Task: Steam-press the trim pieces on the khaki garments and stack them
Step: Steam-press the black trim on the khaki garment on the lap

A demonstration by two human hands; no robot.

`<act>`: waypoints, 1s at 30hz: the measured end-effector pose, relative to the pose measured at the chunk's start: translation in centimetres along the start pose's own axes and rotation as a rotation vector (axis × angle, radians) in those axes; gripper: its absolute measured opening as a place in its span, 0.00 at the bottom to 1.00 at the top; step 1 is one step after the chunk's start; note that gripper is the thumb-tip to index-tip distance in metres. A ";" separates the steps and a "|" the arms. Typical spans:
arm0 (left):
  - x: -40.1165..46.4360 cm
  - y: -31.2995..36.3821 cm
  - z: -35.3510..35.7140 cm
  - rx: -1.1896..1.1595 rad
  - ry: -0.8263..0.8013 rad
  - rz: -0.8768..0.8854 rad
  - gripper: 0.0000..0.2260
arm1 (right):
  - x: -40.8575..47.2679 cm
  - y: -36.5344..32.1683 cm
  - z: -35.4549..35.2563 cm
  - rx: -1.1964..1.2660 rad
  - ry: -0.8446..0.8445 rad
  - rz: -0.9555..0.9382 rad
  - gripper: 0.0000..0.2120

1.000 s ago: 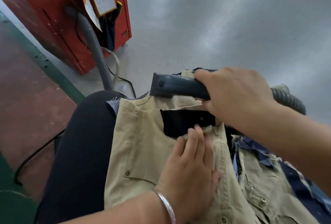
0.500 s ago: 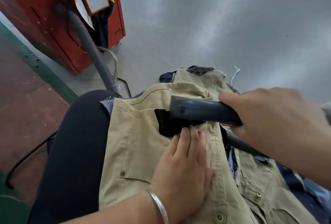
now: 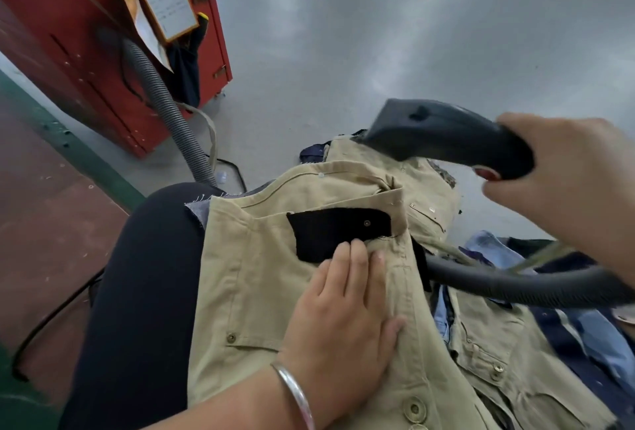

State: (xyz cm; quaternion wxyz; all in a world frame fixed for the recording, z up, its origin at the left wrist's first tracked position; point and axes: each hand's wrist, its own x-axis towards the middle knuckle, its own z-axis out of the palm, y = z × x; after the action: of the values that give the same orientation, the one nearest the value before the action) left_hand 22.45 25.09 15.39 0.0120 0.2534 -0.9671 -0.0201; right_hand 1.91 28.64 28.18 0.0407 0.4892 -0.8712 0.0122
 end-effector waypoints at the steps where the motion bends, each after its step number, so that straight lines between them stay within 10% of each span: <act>1: 0.0 -0.1 0.0 -0.016 0.009 0.003 0.28 | -1.3 1.0 -0.1 0.018 -0.037 0.041 0.11; 30: 0.5 -0.1 0.0 -0.032 0.010 -0.043 0.29 | -6.6 3.8 4.1 0.403 -0.203 0.285 0.09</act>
State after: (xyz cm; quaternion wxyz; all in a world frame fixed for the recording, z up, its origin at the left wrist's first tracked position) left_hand 22.09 24.78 15.44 0.0203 0.2740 -0.9609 -0.0345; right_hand 1.90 35.99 23.64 -0.1471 0.3586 -0.9109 0.1417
